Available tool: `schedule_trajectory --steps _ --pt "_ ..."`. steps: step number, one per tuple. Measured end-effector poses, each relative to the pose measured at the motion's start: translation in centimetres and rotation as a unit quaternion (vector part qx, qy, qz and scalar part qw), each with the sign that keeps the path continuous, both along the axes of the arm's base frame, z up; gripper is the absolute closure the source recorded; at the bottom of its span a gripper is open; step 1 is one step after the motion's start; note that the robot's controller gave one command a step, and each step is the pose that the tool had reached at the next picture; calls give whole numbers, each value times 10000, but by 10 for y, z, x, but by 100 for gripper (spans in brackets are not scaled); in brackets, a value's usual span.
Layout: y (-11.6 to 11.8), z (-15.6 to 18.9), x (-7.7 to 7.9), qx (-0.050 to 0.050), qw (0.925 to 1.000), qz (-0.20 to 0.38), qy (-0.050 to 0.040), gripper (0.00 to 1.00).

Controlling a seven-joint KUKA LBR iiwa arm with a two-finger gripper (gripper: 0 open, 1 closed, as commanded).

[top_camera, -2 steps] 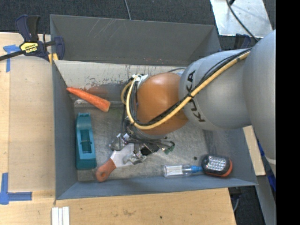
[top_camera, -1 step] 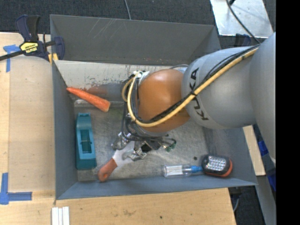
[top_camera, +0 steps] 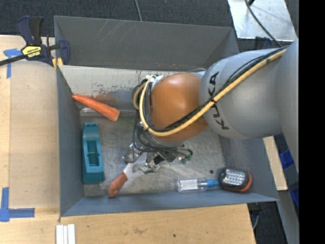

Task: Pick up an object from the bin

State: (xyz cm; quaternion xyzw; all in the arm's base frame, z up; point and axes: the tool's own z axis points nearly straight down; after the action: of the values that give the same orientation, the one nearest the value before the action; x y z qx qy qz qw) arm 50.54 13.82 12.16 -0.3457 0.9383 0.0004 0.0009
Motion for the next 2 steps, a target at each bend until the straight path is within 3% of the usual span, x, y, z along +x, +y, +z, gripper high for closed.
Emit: schedule_trajectory --steps 2 --pt "0 23 1 2 10000 -4 -16 100"
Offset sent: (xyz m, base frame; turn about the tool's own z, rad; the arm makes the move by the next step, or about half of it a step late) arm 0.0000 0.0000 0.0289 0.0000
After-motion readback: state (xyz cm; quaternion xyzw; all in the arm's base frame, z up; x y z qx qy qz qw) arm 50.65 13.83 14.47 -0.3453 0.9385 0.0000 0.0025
